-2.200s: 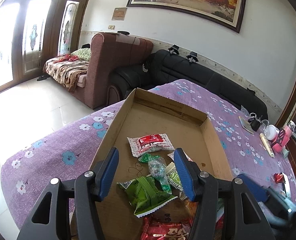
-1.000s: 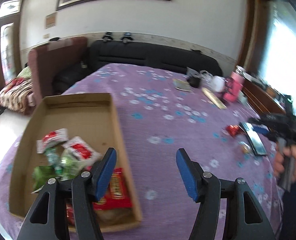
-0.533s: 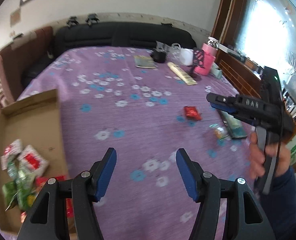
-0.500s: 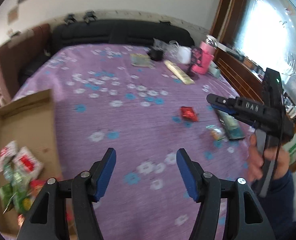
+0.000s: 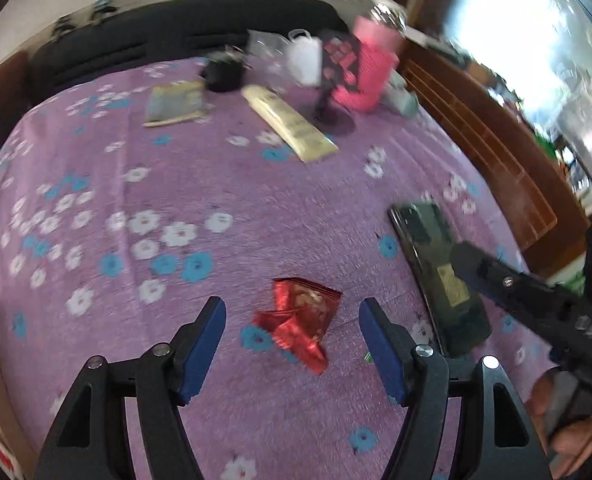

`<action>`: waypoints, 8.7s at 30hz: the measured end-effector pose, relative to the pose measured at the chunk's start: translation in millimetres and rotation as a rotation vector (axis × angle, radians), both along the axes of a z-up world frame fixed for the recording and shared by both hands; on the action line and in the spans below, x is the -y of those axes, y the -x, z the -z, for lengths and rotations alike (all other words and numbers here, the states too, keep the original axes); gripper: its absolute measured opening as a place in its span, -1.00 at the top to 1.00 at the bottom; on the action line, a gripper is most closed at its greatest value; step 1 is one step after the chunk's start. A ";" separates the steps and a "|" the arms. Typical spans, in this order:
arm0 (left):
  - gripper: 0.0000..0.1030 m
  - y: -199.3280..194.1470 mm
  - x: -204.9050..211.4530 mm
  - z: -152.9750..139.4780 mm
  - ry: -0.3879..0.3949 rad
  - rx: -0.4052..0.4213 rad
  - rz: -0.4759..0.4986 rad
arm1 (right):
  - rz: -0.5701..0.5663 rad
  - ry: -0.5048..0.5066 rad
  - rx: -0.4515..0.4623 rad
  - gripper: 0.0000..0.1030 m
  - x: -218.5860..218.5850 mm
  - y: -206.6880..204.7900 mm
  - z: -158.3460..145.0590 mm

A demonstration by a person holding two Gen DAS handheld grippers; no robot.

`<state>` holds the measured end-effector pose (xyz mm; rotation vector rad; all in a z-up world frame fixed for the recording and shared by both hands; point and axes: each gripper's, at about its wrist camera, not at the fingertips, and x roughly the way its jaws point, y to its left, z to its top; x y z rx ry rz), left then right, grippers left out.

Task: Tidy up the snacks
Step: 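Grasp the red-gold snack packet with the left gripper while the right grasps the clear zip bag, then hold the red packet and zip bag in both grippers, then carry the red packet and zip bag with both grippers over the tray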

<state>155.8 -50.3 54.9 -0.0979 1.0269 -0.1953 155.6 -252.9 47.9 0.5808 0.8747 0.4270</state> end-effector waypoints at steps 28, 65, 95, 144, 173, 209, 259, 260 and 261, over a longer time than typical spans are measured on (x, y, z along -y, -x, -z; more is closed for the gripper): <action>0.31 84.1 -55.1 40.5 -0.041 0.075 -0.126 | -0.326 0.489 -0.078 0.23 -68.0 24.1 15.5; 0.13 83.7 -62.6 44.7 -0.117 0.122 -0.153 | -0.338 0.546 0.207 0.45 -126.4 63.6 6.1; 0.34 119.5 -57.4 -3.5 -0.285 0.483 -0.258 | -0.278 0.521 0.363 0.45 -126.9 80.5 -11.6; 0.34 135.7 -64.0 -19.7 -0.312 0.564 -0.342 | -0.159 0.786 0.545 0.45 -145.4 111.2 -25.5; 0.34 226.1 -131.7 -43.2 -0.255 0.599 -0.458 | -0.254 0.879 0.589 0.45 -204.8 164.2 -37.7; 0.33 290.6 -243.3 -17.8 -0.235 0.547 -0.707 | -0.530 0.693 0.668 0.44 -333.7 240.9 -46.0; 0.33 282.3 -272.4 5.6 -0.215 0.405 -0.749 | -0.669 0.638 0.468 0.44 -396.3 215.9 -15.1; 0.33 280.9 -272.5 6.4 -0.218 0.396 -0.748 | -0.677 0.636 0.458 0.44 -397.2 215.4 -13.5; 0.33 281.1 -273.1 6.9 -0.218 0.391 -0.748 | -0.684 0.634 0.449 0.44 -398.3 215.6 -12.2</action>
